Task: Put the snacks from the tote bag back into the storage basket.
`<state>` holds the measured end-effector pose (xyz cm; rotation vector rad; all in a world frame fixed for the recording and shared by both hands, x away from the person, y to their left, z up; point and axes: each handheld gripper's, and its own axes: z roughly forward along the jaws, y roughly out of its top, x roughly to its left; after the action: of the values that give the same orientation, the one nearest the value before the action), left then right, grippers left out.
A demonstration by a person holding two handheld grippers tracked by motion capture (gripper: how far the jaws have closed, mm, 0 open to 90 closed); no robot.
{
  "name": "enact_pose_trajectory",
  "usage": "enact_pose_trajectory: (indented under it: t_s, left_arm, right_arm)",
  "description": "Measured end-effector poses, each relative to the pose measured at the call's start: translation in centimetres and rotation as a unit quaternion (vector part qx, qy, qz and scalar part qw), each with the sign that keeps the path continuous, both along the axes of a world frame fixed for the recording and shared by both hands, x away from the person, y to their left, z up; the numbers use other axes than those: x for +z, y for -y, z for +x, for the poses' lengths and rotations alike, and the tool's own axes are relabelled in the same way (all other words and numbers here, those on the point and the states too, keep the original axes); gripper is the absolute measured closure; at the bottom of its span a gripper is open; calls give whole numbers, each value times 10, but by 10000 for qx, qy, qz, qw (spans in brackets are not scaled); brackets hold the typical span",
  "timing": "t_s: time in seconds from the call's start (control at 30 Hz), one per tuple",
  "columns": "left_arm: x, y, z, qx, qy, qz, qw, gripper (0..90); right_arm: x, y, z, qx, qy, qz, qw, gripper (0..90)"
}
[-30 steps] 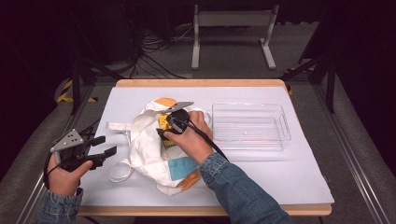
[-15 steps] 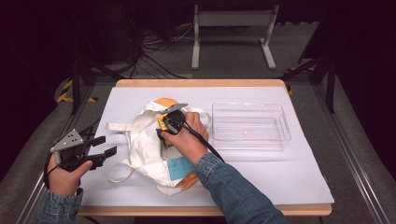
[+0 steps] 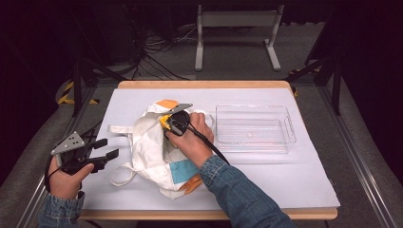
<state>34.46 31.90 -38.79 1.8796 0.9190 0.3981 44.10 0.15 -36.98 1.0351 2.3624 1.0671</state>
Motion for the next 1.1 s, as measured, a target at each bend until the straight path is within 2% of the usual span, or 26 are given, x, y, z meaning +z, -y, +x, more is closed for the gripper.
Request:
enact_pose_trajectory:
  t_s: [0.27, 0.53, 0.7, 0.93, 1.1]
  left_arm:
    - [1, -1, 0, 6, 26, 4, 10000, 341]
    - [1, -2, -1, 48, 42, -39, 10000, 341]
    - [2, -5, -1, 82, 69, -96, 9999, 351]
    - [1, -4, 1, 50, 55, -92, 9999, 349]
    - [1, -3, 1, 51, 43, -90, 9999, 348]
  right_arm:
    - [18, 3, -4, 92, 93, 21, 9999, 497]
    - [38, 10, -9, 231, 79, 186, 9995, 497]
    - [53, 18, -16, 396, 63, 311, 9987, 497]
    - [72, 33, -22, 610, 133, 243, 9978, 497]
    - [85, 50, -25, 748, 139, 370, 9964, 498]
